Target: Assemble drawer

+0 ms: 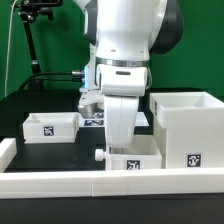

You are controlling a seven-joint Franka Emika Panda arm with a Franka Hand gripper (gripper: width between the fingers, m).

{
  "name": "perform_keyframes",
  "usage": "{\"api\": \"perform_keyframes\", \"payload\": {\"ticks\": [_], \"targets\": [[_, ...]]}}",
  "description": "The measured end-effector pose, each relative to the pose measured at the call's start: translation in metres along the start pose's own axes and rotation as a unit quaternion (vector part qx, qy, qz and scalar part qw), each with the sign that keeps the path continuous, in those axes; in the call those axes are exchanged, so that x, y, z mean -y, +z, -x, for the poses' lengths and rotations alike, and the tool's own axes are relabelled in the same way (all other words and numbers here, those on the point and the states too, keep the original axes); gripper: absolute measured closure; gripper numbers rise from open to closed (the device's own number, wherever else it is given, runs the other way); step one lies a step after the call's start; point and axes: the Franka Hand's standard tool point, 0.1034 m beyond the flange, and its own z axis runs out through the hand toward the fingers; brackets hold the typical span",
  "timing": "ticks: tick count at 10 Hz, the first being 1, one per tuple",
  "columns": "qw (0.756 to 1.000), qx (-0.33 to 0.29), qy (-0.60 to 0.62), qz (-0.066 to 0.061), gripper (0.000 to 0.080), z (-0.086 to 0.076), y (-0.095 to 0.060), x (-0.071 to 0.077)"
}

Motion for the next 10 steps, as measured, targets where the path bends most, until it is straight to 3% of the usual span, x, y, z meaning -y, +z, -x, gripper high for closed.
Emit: {"api": "perform_keyframes", "payload": {"ticks": [2,10], "targets": [[1.0,-0.002,0.003,0.0,0.0757,-0.0059,0.0001,0.0003],[1.0,0.001,-0.003,0.001,0.0757,-0.0048,0.0006,0.0011]]}}
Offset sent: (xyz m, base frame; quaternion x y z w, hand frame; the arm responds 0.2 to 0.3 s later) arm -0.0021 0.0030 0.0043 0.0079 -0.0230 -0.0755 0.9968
